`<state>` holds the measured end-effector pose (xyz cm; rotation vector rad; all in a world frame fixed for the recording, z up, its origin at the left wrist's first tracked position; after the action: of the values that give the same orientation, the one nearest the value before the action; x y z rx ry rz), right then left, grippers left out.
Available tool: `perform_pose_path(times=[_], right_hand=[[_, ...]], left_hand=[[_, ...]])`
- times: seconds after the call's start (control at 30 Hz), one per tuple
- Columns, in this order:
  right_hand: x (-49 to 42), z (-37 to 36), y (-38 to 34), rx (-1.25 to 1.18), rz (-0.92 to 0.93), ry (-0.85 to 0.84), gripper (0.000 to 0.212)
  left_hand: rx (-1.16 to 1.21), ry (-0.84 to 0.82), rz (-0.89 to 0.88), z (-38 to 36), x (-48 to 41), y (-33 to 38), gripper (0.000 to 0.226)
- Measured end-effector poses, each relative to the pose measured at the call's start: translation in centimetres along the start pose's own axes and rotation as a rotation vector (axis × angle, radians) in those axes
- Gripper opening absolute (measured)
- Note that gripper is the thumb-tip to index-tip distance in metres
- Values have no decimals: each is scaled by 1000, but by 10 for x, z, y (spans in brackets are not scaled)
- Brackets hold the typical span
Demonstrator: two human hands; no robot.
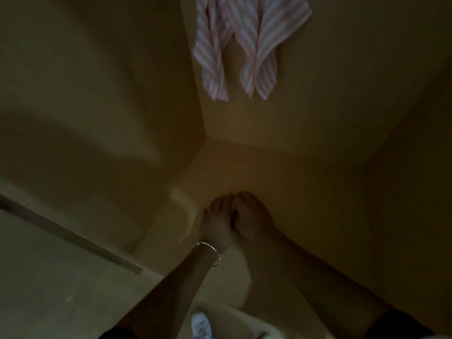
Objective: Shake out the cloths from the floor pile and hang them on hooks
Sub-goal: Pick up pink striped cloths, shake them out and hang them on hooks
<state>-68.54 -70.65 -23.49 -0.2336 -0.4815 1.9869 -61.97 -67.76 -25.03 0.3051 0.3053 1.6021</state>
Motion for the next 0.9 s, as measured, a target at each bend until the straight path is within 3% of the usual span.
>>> perform_pose_path(times=[0.2, 0.33, 0.53, 0.73, 0.9], right_hand=[[26, 9, -4, 15, -56, 42, 39], [50, 15, 4, 1, -163, 67, 36], [92, -4, -16, 55, -328, 73, 46], [145, -30, -28, 74, -516, 105, 39], [198, -24, -25, 108, -624, 149, 41]], left_hand=[[-33, -26, -9, 6, 15, 8, 64], [18, -55, -107, -3, 27, 23, 58], [97, -188, -245, -11, 68, 15, 69], [88, -281, -416, -28, 117, 17, 72], [112, -324, -526, -30, 153, 43, 63]])
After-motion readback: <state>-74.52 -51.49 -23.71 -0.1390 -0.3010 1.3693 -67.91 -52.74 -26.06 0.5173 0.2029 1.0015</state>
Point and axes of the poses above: each hand's wrist, its own x-axis away from the middle knuckle, its own z-axis out of the back of the hand, y = z × x, the point moved 10 cm from there along -x, towards the middle knuckle, and after that the axes turned 1 degree about x, right-handed, at the moved point
